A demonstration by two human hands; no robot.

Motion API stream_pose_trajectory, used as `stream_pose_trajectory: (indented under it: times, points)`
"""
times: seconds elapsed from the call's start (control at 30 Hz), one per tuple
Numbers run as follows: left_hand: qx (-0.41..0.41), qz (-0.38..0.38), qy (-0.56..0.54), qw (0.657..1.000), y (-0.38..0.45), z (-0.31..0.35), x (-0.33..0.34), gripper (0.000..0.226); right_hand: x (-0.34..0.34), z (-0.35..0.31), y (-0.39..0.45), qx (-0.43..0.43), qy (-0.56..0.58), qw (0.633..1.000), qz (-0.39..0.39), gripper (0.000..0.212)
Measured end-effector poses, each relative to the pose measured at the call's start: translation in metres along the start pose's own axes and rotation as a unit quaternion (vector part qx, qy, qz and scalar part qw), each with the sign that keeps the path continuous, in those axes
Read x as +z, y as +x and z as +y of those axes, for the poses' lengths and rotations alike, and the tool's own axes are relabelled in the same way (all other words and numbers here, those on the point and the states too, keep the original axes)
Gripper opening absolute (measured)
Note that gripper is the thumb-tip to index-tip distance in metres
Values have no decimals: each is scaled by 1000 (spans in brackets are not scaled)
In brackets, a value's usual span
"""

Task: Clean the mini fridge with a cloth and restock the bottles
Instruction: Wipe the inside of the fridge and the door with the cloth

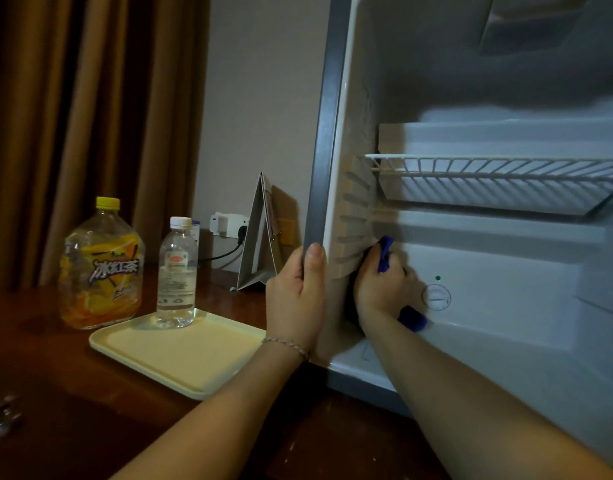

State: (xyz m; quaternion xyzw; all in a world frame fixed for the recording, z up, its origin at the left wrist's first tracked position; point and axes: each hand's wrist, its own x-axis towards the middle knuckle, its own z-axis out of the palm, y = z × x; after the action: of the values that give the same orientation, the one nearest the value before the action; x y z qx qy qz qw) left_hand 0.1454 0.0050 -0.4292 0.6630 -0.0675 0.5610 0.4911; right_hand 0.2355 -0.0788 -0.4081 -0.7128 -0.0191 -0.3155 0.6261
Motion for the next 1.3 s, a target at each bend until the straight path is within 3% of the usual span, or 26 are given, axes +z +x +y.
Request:
stream_pose_trajectory:
  times: [0.7, 0.93, 1.17, 1.3]
  points:
    - [2, 2, 2, 1000, -1, 6, 0, 40, -30, -14, -73, -100, 129, 987, -6, 33]
    - [-7, 7, 9, 1000, -1, 7, 0, 38, 2, -8, -46, -46, 113, 992, 44, 48]
    - [4, 17, 16, 1000, -2, 8, 0, 40, 6, 2, 3, -9, 24, 1000, 0, 39]
    - [15, 21, 17, 1000, -2, 9, -1, 40, 3, 4, 6, -11, 40, 999, -8, 41]
